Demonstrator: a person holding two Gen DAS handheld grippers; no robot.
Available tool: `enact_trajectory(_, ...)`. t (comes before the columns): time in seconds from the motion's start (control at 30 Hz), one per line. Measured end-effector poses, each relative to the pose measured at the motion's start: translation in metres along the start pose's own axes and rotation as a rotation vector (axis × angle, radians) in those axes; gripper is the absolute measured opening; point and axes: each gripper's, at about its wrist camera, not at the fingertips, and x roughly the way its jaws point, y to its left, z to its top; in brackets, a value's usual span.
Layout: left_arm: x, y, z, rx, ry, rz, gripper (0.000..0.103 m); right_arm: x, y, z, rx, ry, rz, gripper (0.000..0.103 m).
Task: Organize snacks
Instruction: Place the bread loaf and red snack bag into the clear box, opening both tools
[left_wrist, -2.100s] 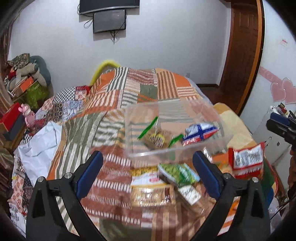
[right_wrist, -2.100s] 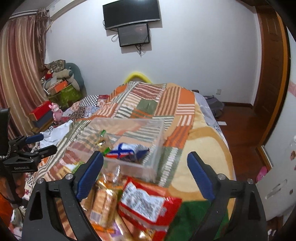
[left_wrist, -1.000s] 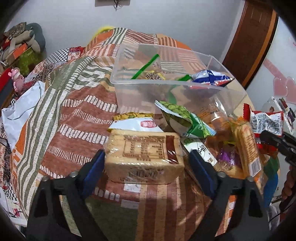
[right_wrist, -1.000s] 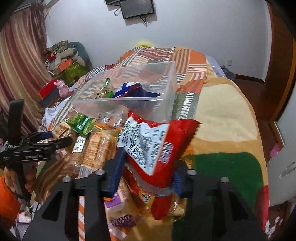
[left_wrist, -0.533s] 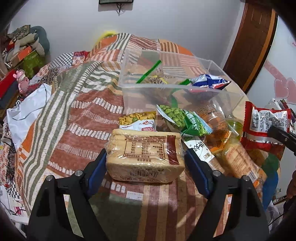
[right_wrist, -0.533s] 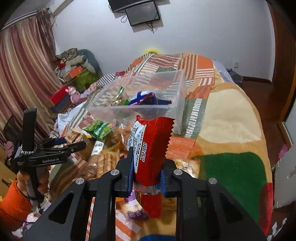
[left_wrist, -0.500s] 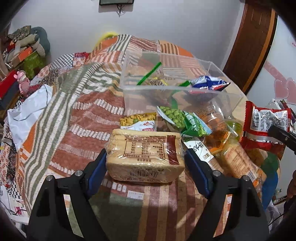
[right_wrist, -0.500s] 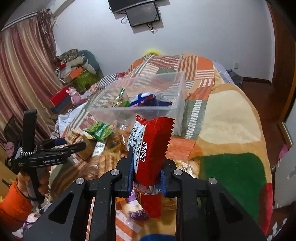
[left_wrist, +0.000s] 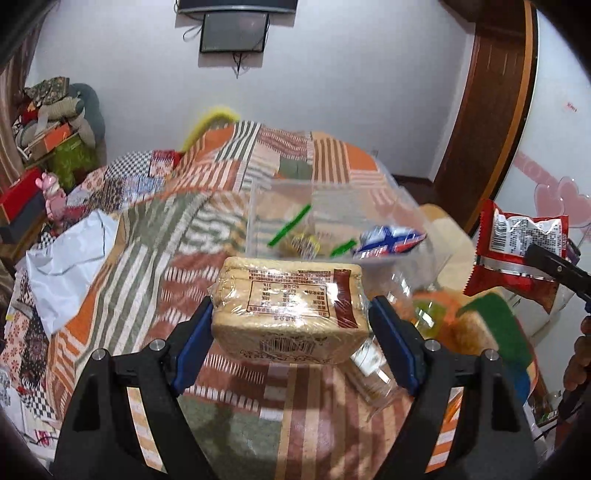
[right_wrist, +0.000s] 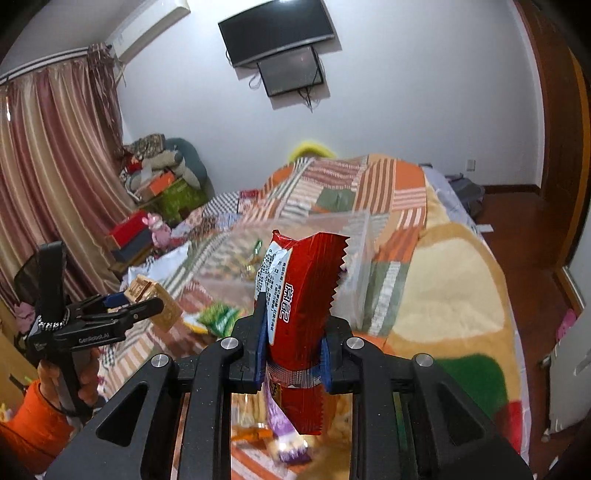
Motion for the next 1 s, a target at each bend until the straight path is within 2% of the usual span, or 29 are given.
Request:
enact_trajectory(0.23,0.002,-0.007,0.032,0.017,-0.062,-0.003,0.082,0.006,0.004,0.022,-0.008,-0.074,-0.01,0.02)
enact_trajectory(0.47,0.027,-0.008,0.054,0.017,-0.06,-0.002,0.082,0.024,0.001,0.037,-0.001,-0.116,-0.046,0.02)
enact_trajectory(0.77,0.084,-0.002,0.062,-0.01,0.028,-0.004,0.082,0.065,-0.013,0.044,0.039,-0.078,-0.1,0.02)
enact_trajectory(1.0,0.112,-0.011,0.058,0.031,0.059,-0.002,0.082,0.094,-0.017,0.047,0.022,-0.014,-0.11,0.02)
